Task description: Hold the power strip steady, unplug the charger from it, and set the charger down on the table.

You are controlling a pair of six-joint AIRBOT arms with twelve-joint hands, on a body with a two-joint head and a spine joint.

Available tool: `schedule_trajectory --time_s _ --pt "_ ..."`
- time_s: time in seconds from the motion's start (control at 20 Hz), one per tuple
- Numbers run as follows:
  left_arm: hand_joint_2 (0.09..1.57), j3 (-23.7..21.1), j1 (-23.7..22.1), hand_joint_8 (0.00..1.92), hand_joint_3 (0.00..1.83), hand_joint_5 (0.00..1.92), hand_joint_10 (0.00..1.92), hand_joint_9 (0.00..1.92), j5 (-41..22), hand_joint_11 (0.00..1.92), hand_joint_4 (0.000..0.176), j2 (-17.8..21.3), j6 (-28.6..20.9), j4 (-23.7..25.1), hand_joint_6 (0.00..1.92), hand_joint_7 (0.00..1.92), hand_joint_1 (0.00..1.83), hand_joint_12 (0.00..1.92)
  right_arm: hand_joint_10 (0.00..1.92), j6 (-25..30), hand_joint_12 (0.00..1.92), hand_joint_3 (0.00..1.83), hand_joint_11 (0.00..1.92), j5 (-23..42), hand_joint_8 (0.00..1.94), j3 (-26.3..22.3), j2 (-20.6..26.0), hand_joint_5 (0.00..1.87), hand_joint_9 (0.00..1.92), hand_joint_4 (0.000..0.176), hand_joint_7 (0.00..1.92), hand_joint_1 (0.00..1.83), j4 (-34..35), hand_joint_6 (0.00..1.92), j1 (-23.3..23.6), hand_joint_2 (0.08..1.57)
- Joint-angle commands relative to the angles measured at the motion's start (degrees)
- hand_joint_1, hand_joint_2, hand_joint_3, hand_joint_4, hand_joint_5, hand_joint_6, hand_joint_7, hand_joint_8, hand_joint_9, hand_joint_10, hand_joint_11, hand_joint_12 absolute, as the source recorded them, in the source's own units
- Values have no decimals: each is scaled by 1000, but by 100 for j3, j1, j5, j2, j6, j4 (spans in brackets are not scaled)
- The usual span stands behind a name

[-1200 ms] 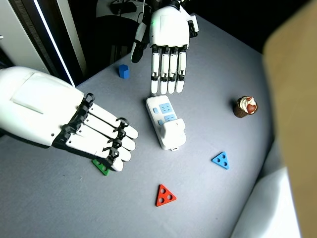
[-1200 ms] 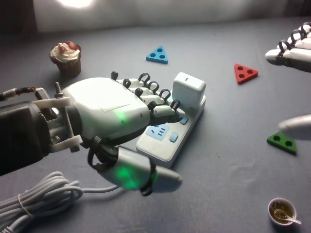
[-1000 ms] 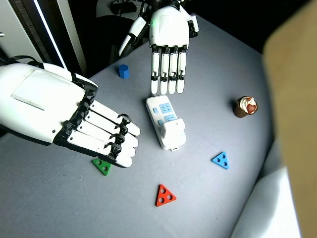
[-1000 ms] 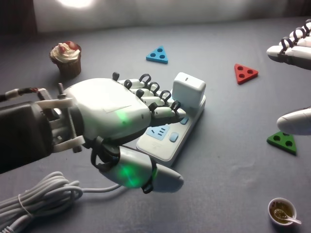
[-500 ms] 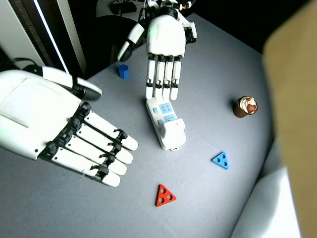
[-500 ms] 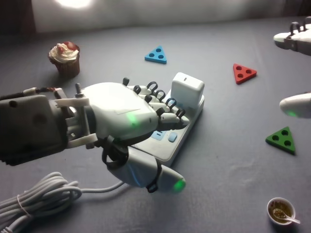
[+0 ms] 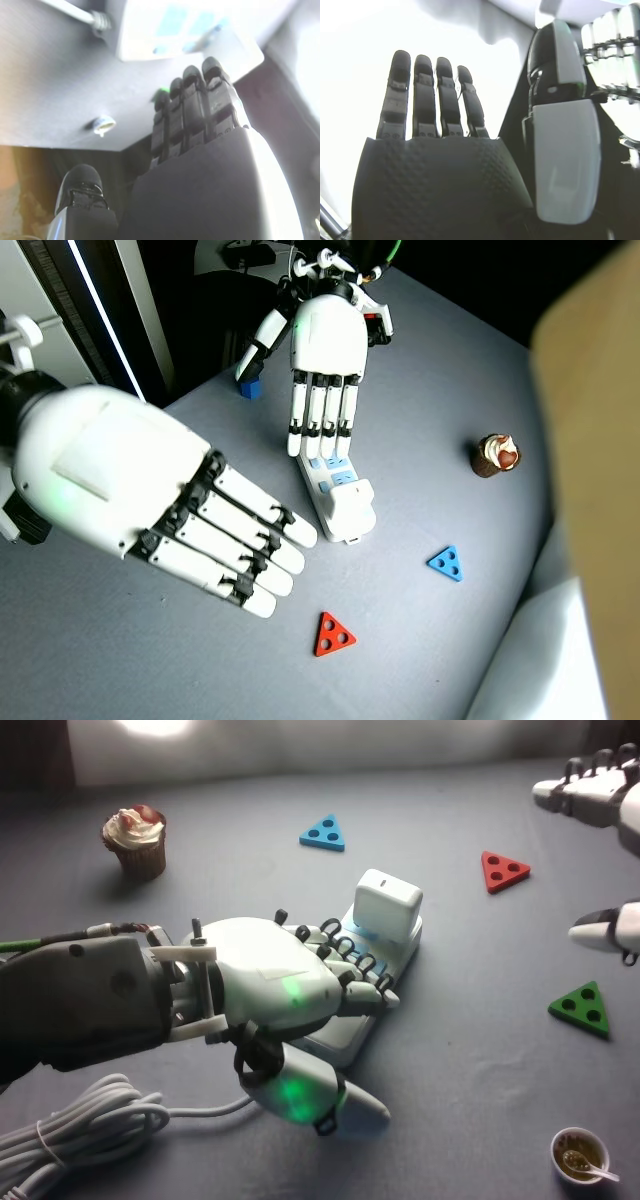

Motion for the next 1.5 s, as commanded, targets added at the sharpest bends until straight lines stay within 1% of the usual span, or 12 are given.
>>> schedule_trajectory --time_s 0.0,0.15,0.3,0.35,0.45,0.55,0.65,0.7,0.8,0.9,1.2,1.45 --pt "1072 24 -14 0 1 168 2 170 -338 59 0 -45 4 28 1 184 0 171 7 99 491 0 0 551 6 25 -13 193 190 0 201 1016 -239 6 4 1038" --pt "1070 145 1 0 0 170 0 168 -339 63 0 -119 4 63 1 180 0 176 1 511 501 2 0 996 1 114 -401 201 186 0 199 991 -211 3 -121 1044" --pt "1072 251 -2 2 1 164 3 174 -352 55 0 -232 3 58 1 183 0 176 3 557 502 0 0 1075 2 218 -751 191 185 0 177 982 291 5 -14 1039" --pt "1074 286 -2 4 2 167 4 178 -356 60 0 -275 -1 53 2 187 0 179 1 559 492 0 0 1077 1 290 -890 187 177 0 167 976 586 2 53 1041" --pt "1071 319 0 3 0 169 3 176 -359 62 0 -329 -3 38 5 187 0 182 0 657 493 2 0 1087 4 425 -1106 204 179 0 187 928 961 4 138 1047" --pt "1071 342 15 8 0 176 9 193 -384 73 0 -383 -3 39 7 200 0 189 5 849 513 1 0 1009 8 546 -1303 219 197 0 210 920 973 5 170 1049" --pt "1068 366 50 5 0 177 4 185 -401 72 0 -436 -3 29 5 198 0 191 4 855 517 0 0 927 6 636 -1485 217 198 0 211 913 979 3 240 1046" --pt "1067 372 64 6 0 179 4 186 -401 75 0 -450 -3 27 6 201 0 193 1 855 462 4 0 887 3 659 -1530 192 181 0 195 892 1019 2 249 1063" --pt "1066 383 118 5 0 178 3 186 -402 67 0 -485 -8 14 4 201 0 193 5 854 469 2 0 873 5 756 -1674 189 195 0 205 908 1106 2 278 1066" --pt "1069 394 194 6 0 186 5 191 -425 71 0 -518 -60 -16 7 206 0 197 1 853 456 2 0 909 2 937 -1865 196 191 0 211 899 1108 1 278 1071" --pt "1072 452 285 2 1 183 4 192 -431 79 0 -653 -136 -20 3 202 0 207 3 851 520 0 0 948 2 1424 -2409 207 198 0 208 910 1124 1 277 1058" --pt "1067 455 342 2 0 189 1 187 -342 73 0 -664 -158 -45 4 203 0 209 6 851 567 0 0 963 7 1761 -2681 251 223 0 239 939 1112 9 223 1050"
